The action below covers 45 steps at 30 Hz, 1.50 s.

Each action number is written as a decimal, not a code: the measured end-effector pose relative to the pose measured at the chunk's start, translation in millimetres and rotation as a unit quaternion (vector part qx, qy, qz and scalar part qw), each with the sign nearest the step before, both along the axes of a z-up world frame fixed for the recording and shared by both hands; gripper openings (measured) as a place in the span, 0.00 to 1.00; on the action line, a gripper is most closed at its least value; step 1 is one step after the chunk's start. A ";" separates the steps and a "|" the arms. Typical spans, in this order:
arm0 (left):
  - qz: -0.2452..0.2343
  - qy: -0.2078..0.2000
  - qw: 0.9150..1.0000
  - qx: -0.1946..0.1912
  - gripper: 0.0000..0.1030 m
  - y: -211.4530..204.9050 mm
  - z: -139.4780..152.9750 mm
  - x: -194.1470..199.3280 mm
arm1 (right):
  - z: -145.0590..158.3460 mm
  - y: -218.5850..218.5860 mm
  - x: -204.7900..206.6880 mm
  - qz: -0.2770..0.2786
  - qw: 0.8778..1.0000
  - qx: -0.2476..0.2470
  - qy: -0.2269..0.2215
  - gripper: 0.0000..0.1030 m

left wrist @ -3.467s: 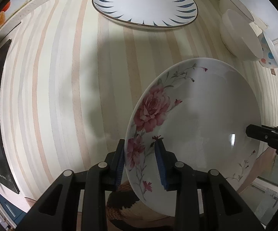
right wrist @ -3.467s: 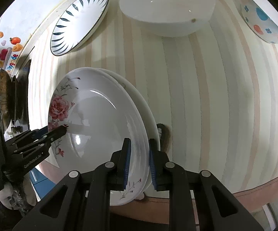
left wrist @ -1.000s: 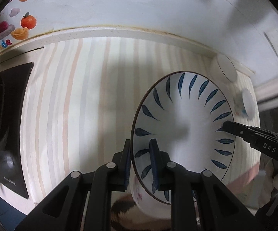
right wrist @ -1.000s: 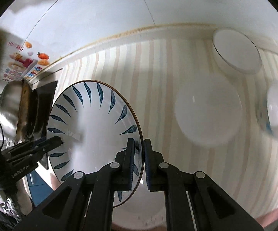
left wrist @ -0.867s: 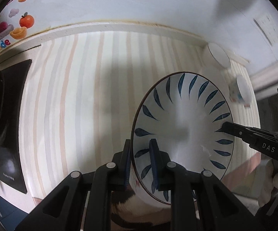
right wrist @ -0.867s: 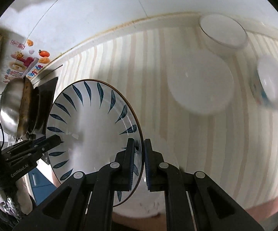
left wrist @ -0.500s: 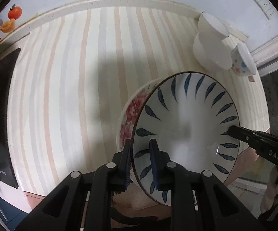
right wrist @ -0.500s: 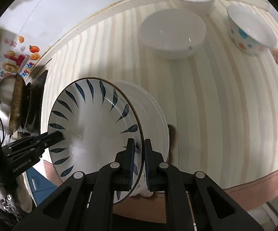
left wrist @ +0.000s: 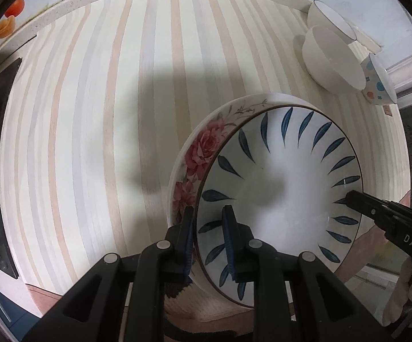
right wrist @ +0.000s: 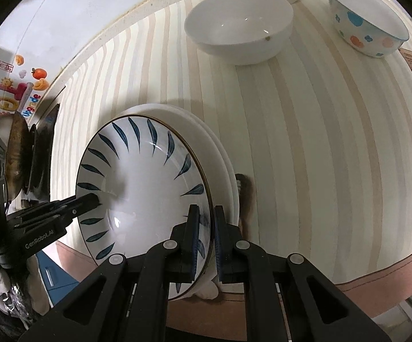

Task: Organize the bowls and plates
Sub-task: 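Lower the plate stack onto the counter and open both grippers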

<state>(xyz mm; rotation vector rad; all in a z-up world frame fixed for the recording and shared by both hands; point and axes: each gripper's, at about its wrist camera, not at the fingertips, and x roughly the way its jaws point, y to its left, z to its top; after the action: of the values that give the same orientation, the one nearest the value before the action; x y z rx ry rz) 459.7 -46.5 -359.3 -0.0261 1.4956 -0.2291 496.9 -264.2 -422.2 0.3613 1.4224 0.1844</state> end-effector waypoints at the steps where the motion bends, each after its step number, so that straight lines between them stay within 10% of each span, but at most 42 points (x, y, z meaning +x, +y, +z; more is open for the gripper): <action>1: 0.000 0.001 1.000 0.001 0.17 -0.3 -0.8 1.2 | -0.3 -0.9 0.2 0.000 1.000 0.000 -0.001 0.11; 30: 0.006 -0.005 1.000 0.020 0.17 1.5 4.5 -9.3 | 7.8 -8.0 -1.6 -0.010 1.000 0.007 0.007 0.13; 45: -0.007 -0.092 0.995 0.030 0.20 -7.9 100.7 -73.1 | 91.7 26.5 -59.6 0.019 0.996 -0.073 -0.052 0.30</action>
<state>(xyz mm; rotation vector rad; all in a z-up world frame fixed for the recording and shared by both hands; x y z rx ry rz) 386.5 -54.4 -258.6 0.0533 1.3180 -0.1917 437.3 -237.7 -330.6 0.2016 1.3307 0.1265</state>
